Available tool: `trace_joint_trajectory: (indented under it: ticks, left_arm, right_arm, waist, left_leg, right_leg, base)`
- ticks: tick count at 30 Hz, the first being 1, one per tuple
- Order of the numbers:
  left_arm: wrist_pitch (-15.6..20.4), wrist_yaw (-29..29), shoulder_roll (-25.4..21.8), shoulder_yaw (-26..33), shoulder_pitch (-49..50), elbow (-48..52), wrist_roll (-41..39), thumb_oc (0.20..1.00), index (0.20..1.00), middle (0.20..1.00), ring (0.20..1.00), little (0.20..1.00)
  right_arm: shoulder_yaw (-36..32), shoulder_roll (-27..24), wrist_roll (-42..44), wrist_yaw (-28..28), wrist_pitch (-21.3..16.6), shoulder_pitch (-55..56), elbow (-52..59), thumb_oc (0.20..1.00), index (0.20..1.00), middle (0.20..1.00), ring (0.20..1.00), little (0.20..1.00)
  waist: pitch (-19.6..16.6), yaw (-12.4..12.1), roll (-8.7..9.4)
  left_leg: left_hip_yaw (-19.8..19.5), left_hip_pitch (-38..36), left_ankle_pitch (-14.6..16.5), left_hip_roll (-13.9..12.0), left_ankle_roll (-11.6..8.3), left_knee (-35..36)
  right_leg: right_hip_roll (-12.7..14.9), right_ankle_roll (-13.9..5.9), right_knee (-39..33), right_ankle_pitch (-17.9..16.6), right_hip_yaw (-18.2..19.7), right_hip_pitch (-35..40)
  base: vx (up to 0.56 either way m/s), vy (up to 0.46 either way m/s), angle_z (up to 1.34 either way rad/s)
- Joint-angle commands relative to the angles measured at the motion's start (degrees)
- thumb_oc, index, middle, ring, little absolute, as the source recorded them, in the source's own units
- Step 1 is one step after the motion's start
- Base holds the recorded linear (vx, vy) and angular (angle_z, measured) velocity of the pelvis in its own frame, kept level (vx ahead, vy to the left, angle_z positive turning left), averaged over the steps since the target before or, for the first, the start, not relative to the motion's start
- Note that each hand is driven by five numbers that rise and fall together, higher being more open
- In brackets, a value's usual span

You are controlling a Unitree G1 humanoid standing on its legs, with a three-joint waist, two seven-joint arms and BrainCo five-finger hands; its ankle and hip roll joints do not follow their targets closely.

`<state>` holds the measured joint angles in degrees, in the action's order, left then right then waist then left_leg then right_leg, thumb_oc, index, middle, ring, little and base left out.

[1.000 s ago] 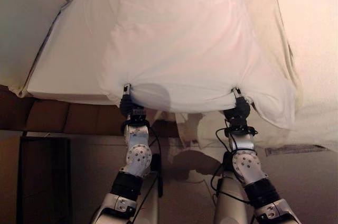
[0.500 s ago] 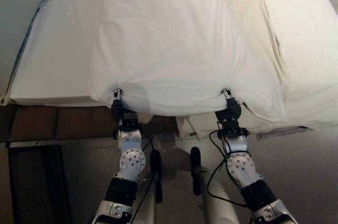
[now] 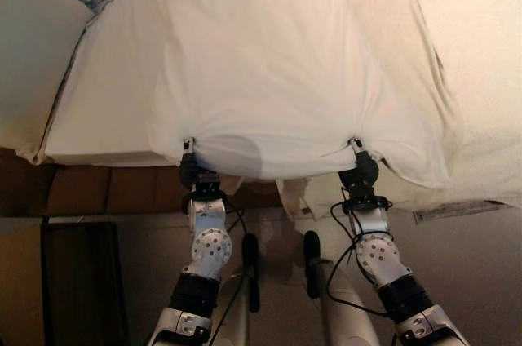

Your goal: Make the bed

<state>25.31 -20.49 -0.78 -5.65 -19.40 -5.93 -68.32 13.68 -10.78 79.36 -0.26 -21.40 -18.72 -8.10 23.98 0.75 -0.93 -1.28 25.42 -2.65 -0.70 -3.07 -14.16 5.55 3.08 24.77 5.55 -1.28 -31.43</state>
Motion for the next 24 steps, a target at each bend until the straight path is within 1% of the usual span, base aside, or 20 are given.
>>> trace_joint_trajectory:
  ticks: [1, 4, 5, 7, 8, 9, 10, 11, 13, 14, 15, 16, 17, 18, 19, 20, 21, 22, 23, 24]
  left_arm:
    - [4.8, 0.3, -3.2, 6.9, 1.0, 7.3, 4.8, 0.200, 0.200, 0.200, 0.200, 0.200]
    - [5.5, -0.3, -3.8, 7.5, 0.3, 7.2, 4.8, 0.200, 0.200, 0.200, 0.200, 0.200]
    - [6.0, -0.2, -4.2, 8.0, -0.3, 6.6, 3.9, 0.200, 0.200, 0.200, 0.200, 0.200]
    - [6.1, 0.1, -4.7, 8.0, -0.8, 6.2, 3.8, 0.200, 0.200, 0.200, 0.200, 0.200]
    - [6.2, 0.1, -5.1, 7.6, -1.6, 5.7, 3.5, 0.200, 0.200, 0.200, 0.200, 0.200]
    - [6.0, 0.7, -5.2, 7.1, -2.3, 5.2, 2.8, 0.200, 0.200, 0.200, 0.200, 0.200]
    - [6.0, 0.7, -5.3, 7.1, -2.3, 5.2, 2.7, 0.200, 0.200, 0.200, 0.200, 0.200]
    - [5.8, 0.8, -4.7, 6.5, -2.1, 4.0, 2.2, 0.200, 0.200, 0.200, 0.200, 0.200]
    - [6.0, 1.1, -4.7, 5.8, -2.3, 3.6, 1.5, 0.200, 0.200, 0.200, 0.200, 0.200]
    - [5.8, 1.9, -4.8, 5.3, -2.4, 2.7, 0.5, 0.200, 0.200, 0.200, 0.200, 0.200]
    - [5.8, 1.9, -4.8, 5.2, -2.4, 2.7, 0.4, 0.200, 0.200, 0.200, 0.200, 0.200]
    - [5.5, 2.0, -4.9, 5.3, -1.9, 1.7, 0.4, 0.200, 0.200, 0.200, 0.200, 0.200]
    - [4.9, 2.2, -5.2, 4.9, -1.4, 1.6, 0.3, 0.200, 0.200, 0.200, 0.200, 0.200]
    - [4.8, 2.2, -5.4, 4.7, -1.4, 1.5, 0.6, 0.200, 0.200, 0.200, 0.200, 0.200]
    - [4.3, 2.2, -6.0, 4.7, -1.9, 1.5, 1.7, 0.200, 0.200, 0.200, 0.200, 0.200]
    - [4.3, 2.2, -6.0, 4.7, -1.9, 1.5, 1.7, 0.200, 0.200, 0.200, 0.200, 0.200]
    - [4.6, 1.8, -6.0, 4.8, -2.1, 1.5, 2.0, 0.200, 0.200, 0.200, 0.200, 0.200]
    - [4.6, 1.5, -5.3, 5.3, -2.0, 1.6, 2.3, 0.200, 0.200, 0.200, 0.200, 0.200]
    - [4.5, 1.5, -5.3, 5.3, -2.0, 1.6, 2.3, 0.200, 0.200, 0.200, 0.200, 0.200]
    - [4.7, 1.3, -5.0, 5.5, -1.9, 1.7, 2.6, 0.200, 0.200, 0.200, 0.200, 0.200]
  right_arm:
    - [-4.6, -2.8, -2.0, 1.6, -5.0, 3.1, 4.4, 0.200, 0.200, 0.200, 0.200, 0.200]
    - [-5.4, -2.7, -1.7, 1.4, -5.2, 3.6, 4.6, 0.200, 0.200, 0.200, 0.200, 0.200]
    - [-6.1, -2.8, -1.5, 1.2, -6.0, 3.6, 4.9, 0.200, 0.200, 0.200, 0.200, 0.200]
    - [-6.0, -2.6, -1.7, 1.1, -6.0, 3.5, 4.7, 0.200, 0.200, 0.200, 0.200, 0.200]
    - [-6.2, -2.1, -1.6, 1.1, -6.4, 3.5, 5.4, 0.200, 0.200, 0.200, 0.200, 0.200]
    - [-7.7, -1.1, -0.5, 1.6, -6.8, 4.2, 5.1, 0.200, 0.200, 0.200, 0.200, 0.200]
    - [-7.8, -1.1, -0.5, 1.7, -6.8, 4.2, 5.1, 0.200, 0.200, 0.200, 0.200, 0.200]
    - [-8.7, -0.8, -0.1, 1.8, -7.2, 5.4, 5.6, 0.200, 0.200, 0.200, 0.200, 0.200]
    - [-9.3, -0.9, -0.2, 1.9, -7.0, 5.8, 6.1, 0.200, 0.200, 0.200, 0.200, 0.200]
    - [-10.0, -1.0, -0.5, 2.1, -6.6, 6.4, 6.8, 0.200, 0.200, 0.200, 0.200, 0.200]
    - [-10.1, -1.0, -0.5, 2.1, -6.6, 6.5, 6.8, 0.200, 0.200, 0.200, 0.200, 0.200]
    - [-10.0, -0.7, -1.2, 2.1, -6.5, 6.4, 6.7, 0.200, 0.200, 0.200, 0.200, 0.200]
    - [-9.5, -0.5, -2.0, 1.8, -5.9, 6.2, 6.7, 0.200, 0.200, 0.200, 0.200, 0.200]
    - [-9.3, -0.8, -2.7, 1.6, -5.5, 6.3, 7.1, 0.200, 0.200, 0.200, 0.200, 0.200]
    - [-8.6, -0.6, -2.3, 2.0, -5.3, 5.9, 6.3, 0.200, 0.200, 0.200, 0.200, 0.200]
    - [-8.6, -0.6, -2.2, 2.1, -5.3, 5.9, 6.3, 0.200, 0.200, 0.200, 0.200, 0.200]
    - [-7.7, -0.4, -2.6, 1.5, -5.3, 5.6, 5.4, 0.200, 0.200, 0.200, 0.200, 0.200]
    - [-6.5, -0.2, -2.5, 1.8, -5.3, 5.5, 5.2, 0.200, 0.200, 0.200, 0.200, 0.200]
    - [-6.5, -0.2, -2.4, 1.9, -5.3, 5.5, 5.2, 0.200, 0.200, 0.200, 0.200, 0.200]
    - [-5.7, -0.3, -2.6, 2.1, -5.2, 5.7, 4.7, 0.200, 0.200, 0.200, 0.200, 0.200]
  waist:
    - [-3.4, 1.4, 1.45]
    - [-3.4, 1.0, 1.21]
    - [-3.2, 1.4, 0.07]
    - [-3.3, 1.2, -0.17]
    - [-3.0, 1.3, 0.07]
    - [-2.5, 1.8, 0.55]
    - [-2.5, 1.9, 0.59]
    - [-2.3, 2.4, 0.94]
    - [-2.4, 2.8, 0.56]
    - [-2.7, 3.5, 0.48]
    - [-2.8, 3.5, 0.58]
    - [-2.9, 3.2, 0.06]
    - [-3.0, 2.6, -0.41]
    - [-3.2, 2.8, -0.46]
    - [-3.3, 2.9, 0.05]
    - [-3.4, 2.9, 0.13]
    - [-3.2, 2.8, 0.43]
    - [-2.7, 2.8, 0.61]
    - [-2.7, 2.8, 0.70]
    - [-2.3, 3.0, 1.02]
  left_leg:
    - [-3.7, -4.0, -6.7, -9.6, 0.02, 9.4]
    - [-5.0, -5.8, -11.0, -12.9, -2.43, 16.6]
    - [-1.1, -6.3, -10.1, -14.3, -4.10, 19.2]
    - [-0.4, -6.1, -9.5, -14.8, -4.74, 19.2]
    - [0.3, -5.5, -9.0, -14.3, -4.53, 18.0]
    - [2.1, -3.4, -6.1, -12.8, -4.18, 12.6]
    - [1.9, -3.1, -5.7, -12.7, -4.09, 11.8]
    - [3.0, -1.1, -0.4, -9.9, -3.33, 3.5]
    - [3.0, -0.1, 2.1, -8.3, -2.69, 0.4]
    - [3.5, 0.6, 4.6, -4.9, -0.92, -1.5]
    - [3.5, 0.8, 4.6, -4.7, -0.78, -1.6]
    - [4.5, 0.9, 5.4, -3.1, 0.06, -2.4]
    - [5.5, 1.0, 5.9, -2.5, 0.82, -2.6]
    - [5.8, 0.8, 5.7, -1.6, 1.49, -1.7]
    - [7.1, 0.7, 5.5, -0.8, 1.64, -0.2]
    - [7.1, 0.9, 5.3, -0.7, 1.68, -0.1]
    - [8.1, 0.2, 4.4, 0.3, 1.94, 1.3]
    - [9.1, -2.1, 3.3, 1.4, 2.63, 5.2]
    - [9.2, -2.2, 3.0, 1.5, 2.64, 5.5]
    - [10.1, -2.8, 2.2, 2.0, 2.85, 7.2]
  right_leg:
    - [-2.8, -5.47, -10.0, -4.5, 0.3, 5.6]
    - [-2.8, -6.32, -8.5, -3.8, 0.9, 4.2]
    - [-1.8, -7.96, -7.2, -3.4, 0.9, 3.2]
    - [-1.8, -8.50, -6.9, -4.5, 1.2, 1.5]
    - [-0.8, -9.57, -8.5, -6.0, 2.0, 1.7]
    - [2.4, -11.18, -11.2, -8.3, 2.1, 3.1]
    - [2.5, -11.28, -11.4, -8.4, 2.1, 3.2]
    - [7.1, -12.80, -15.4, -11.0, 2.4, 6.5]
    - [9.4, -13.60, -17.4, -12.6, 2.4, 8.2]
    - [13.7, -14.13, -21.0, -19.1, 2.6, 9.0]
    - [13.9, -14.26, -21.5, -19.4, 2.5, 9.1]
    - [16.7, -15.10, -24.8, -25.4, 1.3, 9.6]
    - [18.3, -14.75, -26.7, -25.7, -2.7, 10.3]
    - [17.5, -13.67, -26.1, -22.9, -3.7, 10.5]
    - [13.8, -12.83, -24.5, -17.8, -5.2, 10.1]
    - [13.9, -12.83, -24.5, -17.9, -5.1, 9.9]
    - [10.9, -12.38, -22.8, -15.6, -5.3, 9.0]
    - [4.9, -10.86, -18.8, -11.5, -4.3, 7.8]
    - [4.9, -10.83, -18.6, -11.5, -4.2, 7.6]
    - [1.3, -10.10, -14.6, -9.9, -3.1, 6.0]
  base:
    - [-0.01, 0.168, 0.04]
    - [0.01, 0.293, 0.07]
    - [0.01, 0.355, 0.00]
    - [-0.03, 0.299, 0.01]
    - [-0.03, 0.531, -0.15]
    - [-0.02, 0.440, -0.31]
    - [0.05, 0.666, 0.11]
    - [0.04, 0.395, 0.42]
    - [0.07, 0.638, 0.79]
    - [0.08, 0.647, 0.62]
    - [0.07, 0.644, 0.34]
    - [0.04, 0.450, 0.28]
    - [0.03, 0.606, 0.02]
    - [-0.02, 0.632, -0.53]
    - [-0.04, 0.429, -0.72]
    - [-0.05, 0.393, -0.67]
    - [-0.05, 0.337, -0.38]
    - [-0.05, 0.335, -0.28]
    - [-0.07, 0.292, -0.39]
    - [-0.05, 0.135, -0.33]
